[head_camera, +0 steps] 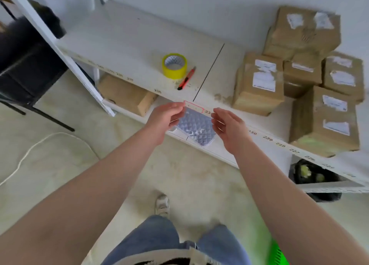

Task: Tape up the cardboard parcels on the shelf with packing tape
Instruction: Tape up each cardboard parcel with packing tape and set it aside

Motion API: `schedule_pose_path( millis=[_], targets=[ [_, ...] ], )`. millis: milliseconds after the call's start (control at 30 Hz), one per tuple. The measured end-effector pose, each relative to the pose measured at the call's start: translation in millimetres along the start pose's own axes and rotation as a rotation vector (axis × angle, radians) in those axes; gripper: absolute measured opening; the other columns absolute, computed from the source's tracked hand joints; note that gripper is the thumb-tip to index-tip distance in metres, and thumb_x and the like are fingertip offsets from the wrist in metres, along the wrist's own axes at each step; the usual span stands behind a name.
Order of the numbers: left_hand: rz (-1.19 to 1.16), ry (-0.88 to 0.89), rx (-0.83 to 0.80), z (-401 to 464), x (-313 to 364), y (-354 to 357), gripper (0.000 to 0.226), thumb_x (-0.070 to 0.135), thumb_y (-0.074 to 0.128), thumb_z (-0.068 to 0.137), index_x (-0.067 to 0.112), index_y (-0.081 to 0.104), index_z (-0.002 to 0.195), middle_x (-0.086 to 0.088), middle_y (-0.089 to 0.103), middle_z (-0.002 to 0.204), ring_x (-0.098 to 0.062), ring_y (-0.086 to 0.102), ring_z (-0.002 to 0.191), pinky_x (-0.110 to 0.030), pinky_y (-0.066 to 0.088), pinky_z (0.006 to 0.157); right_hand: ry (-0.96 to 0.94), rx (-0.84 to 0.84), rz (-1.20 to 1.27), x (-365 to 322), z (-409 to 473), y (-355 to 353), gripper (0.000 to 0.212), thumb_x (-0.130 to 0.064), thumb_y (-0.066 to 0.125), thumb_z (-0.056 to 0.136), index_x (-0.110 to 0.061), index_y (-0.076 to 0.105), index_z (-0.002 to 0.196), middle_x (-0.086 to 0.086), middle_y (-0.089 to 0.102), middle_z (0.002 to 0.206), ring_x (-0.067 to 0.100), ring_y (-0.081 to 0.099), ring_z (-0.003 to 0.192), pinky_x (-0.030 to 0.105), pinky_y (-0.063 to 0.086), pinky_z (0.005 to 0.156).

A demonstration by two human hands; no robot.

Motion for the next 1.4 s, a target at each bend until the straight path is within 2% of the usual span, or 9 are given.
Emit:
schedule_pose_path(
  millis=[200, 633, 800, 933, 1000, 1100, 1200, 1300, 1400],
  targets=[
    [-0.041, -0.011, 0.04, 32.4, 35.3, -36.2, 0.014, 0.013, 0.058, 0.096, 0.021, 0.069, 0.099, 0.004, 0.071, 0.098, -0.011, 0.065, 0.094, -0.033, 0.047, 0.101, 0.007, -0.037, -0.105, -9.8, 31.9, 71.9, 0.006, -0.015, 0.07, 0.089, -0.011, 0.072, 0.093, 0.002, 0.07, 0.083, 0.014, 0.063, 0.075, 0.026, 0.053, 0.079],
    [-0.012, -0.057, 0.157, 139.8, 107.0, -32.4, 0.002, 0.014, 0.061, 0.094, 0.015, 0.064, 0.094, -0.004, 0.066, 0.095, -0.014, 0.063, 0.085, -0.028, 0.049, 0.086, -0.031, 0.085, -0.087, -78.3, 141.2, 118.1, 0.006, -0.017, 0.071, 0.089, -0.013, 0.068, 0.087, 0.001, 0.067, 0.077, 0.013, 0.059, 0.071, 0.023, 0.053, 0.072],
    [0.067, -0.161, -0.027, 177.1, 113.7, 29.4, 0.023, 0.011, 0.058, 0.095, 0.016, 0.052, 0.074, -0.001, 0.05, 0.072, -0.011, 0.045, 0.063, -0.017, 0.038, 0.055, -0.213, 0.32, -0.163, -134.0, 156.0, 84.6, 0.006, -0.019, 0.071, 0.089, -0.015, 0.067, 0.093, -0.001, 0.065, 0.084, 0.01, 0.059, 0.072, 0.02, 0.053, 0.066],
    [0.218, -0.247, -0.196, 195.3, 113.5, 89.0, 0.019, 0.023, 0.062, 0.096, 0.016, 0.054, 0.08, -0.002, 0.048, 0.076, -0.012, 0.046, 0.064, -0.022, 0.039, 0.062, -0.362, 0.683, -0.32, -178.6, 143.4, 17.9, 0.008, -0.026, 0.07, 0.087, -0.02, 0.069, 0.092, -0.004, 0.066, 0.081, 0.012, 0.06, 0.072, 0.028, 0.051, 0.069],
    [0.3, -0.259, -0.272, 199.4, 111.5, 110.8, 0.018, 0.028, 0.064, 0.095, 0.012, 0.06, 0.1, -0.005, 0.054, 0.089, -0.013, 0.051, 0.069, -0.023, 0.046, 0.067, -0.355, 0.846, -0.369, -184.5, 129.6, -19.5, 0.014, -0.028, 0.07, 0.087, -0.019, 0.069, 0.098, -0.004, 0.069, 0.089, 0.013, 0.064, 0.082, 0.032, 0.055, 0.079],
    [0.416, -0.246, -0.383, 203.8, 105.2, 130.4, 0.049, 0.038, 0.068, 0.091, 0.007, 0.057, 0.127, -0.008, 0.059, 0.116, -0.019, 0.06, 0.097, -0.031, 0.054, 0.088, -0.211, 1.001, -0.504, -174.0, 115.8, -66.9, 0.044, -0.046, 0.074, 0.082, -0.019, 0.062, 0.115, 0.0, 0.067, 0.11, 0.024, 0.06, 0.106, 0.045, 0.05, 0.096],
    [0.487, -0.271, -0.468, 199.5, 99.5, 141.3, 0.062, 0.047, 0.065, 0.091, 0.01, 0.05, 0.139, -0.01, 0.054, 0.136, -0.025, 0.055, 0.119, -0.038, 0.048, 0.103, -0.008, 0.938, -0.618, -151.5, 111.6, -84.8, 0.07, -0.057, 0.068, 0.083, -0.015, 0.049, 0.135, 0.002, 0.061, 0.122, 0.027, 0.056, 0.113, 0.042, 0.046, 0.094],
    [0.513, -0.299, -0.529, 189.2, 93.5, 155.2, 0.065, 0.049, 0.059, 0.094, 0.01, 0.044, 0.144, -0.01, 0.046, 0.147, -0.027, 0.046, 0.132, -0.039, 0.04, 0.109, 0.021, 0.894, -0.652, -139.5, 109.3, -83.5, 0.074, -0.053, 0.062, 0.089, -0.012, 0.04, 0.146, 0.007, 0.056, 0.134, 0.029, 0.054, 0.12, 0.036, 0.042, 0.088],
    [0.519, -0.335, -0.568, 182.4, 81.6, 170.0, 0.065, 0.051, 0.053, 0.097, 0.013, 0.04, 0.148, -0.009, 0.041, 0.153, -0.029, 0.038, 0.14, -0.042, 0.03, 0.112, 0.062, 0.898, -0.667, -132.3, 110.1, -79.8, 0.07, -0.059, 0.062, 0.086, -0.014, 0.053, 0.138, 0.005, 0.063, 0.124, 0.028, 0.06, 0.111, 0.039, 0.05, 0.089]
  ],
)
Point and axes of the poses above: each hand's wrist, its own z-axis towards the middle knuckle, its own y-axis out of the palm, x = y × z, the point moved 6 cm from there along z, towards the middle knuckle
